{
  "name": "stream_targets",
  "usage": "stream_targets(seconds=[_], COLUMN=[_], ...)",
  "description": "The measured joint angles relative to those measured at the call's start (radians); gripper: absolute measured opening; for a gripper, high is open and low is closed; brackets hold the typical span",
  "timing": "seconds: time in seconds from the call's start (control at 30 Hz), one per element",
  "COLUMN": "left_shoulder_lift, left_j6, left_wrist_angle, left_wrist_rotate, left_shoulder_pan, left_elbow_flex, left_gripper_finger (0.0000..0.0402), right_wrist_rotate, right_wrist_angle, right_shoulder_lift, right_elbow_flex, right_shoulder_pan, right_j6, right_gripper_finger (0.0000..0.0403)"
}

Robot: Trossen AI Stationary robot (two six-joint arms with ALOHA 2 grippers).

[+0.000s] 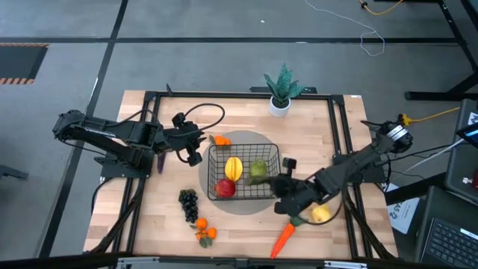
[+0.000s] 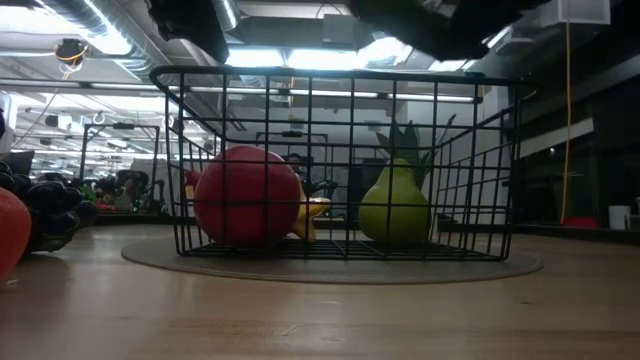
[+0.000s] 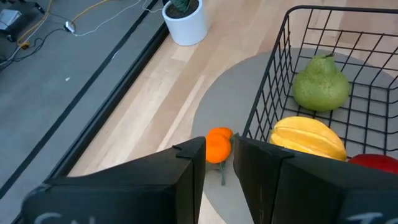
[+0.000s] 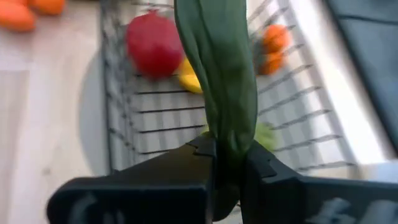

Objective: Build produce basket
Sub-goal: Put the green chili pepper into the black wire basket

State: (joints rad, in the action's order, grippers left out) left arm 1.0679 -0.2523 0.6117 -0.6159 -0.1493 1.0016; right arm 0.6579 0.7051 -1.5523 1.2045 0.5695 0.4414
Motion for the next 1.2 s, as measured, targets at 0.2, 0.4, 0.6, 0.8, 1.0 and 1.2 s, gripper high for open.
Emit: stream_targets(seconds=[0.2,0.4,0.6,0.8,1.0,1.2], left_shoulder_lift=[0.0,0.0,0.0,0.0,0.0,0.0], left_j6=[0.0,0.0,0.0,0.0,0.0,0.0], left_wrist_angle=[0.0,-0.001,-0.002,-0.002,-0.002,-0.002], left_wrist_rotate=[0.0,0.0,0.0,0.0,0.0,0.0], left_shoulder_pan=[0.0,0.0,0.0,0.0,0.0,0.0], left_elbow_flex=[0.0,0.0,0.0,0.0,0.0,0.0], left_gripper_finger=[0.0073,0.0073,0.0073,0.0073,0.0073,0.0073], right_wrist_rotate=[-0.226,-0.302,-0.311,-0.408,-0.335,-0.262], right_wrist_angle=[-0.073,-0.091,-0.169,-0.218,-0.208,-0.176], right_shoulder_lift=[-0.049,-0.095,-0.098,-0.098,-0.097,-0.092], right_elbow_flex=[0.0,-0.001,-0.001,-0.001,-0.001,-0.001], right_shoulder_pan=[-0.039,-0.054,-0.054,-0.053,-0.054,-0.068], right_j6=[-0.007,0.103,0.132,0.131,0.079,-0.025], right_gripper_finger=[0.0019,0.0019,0.0019,0.0019,0.0019,0.0019])
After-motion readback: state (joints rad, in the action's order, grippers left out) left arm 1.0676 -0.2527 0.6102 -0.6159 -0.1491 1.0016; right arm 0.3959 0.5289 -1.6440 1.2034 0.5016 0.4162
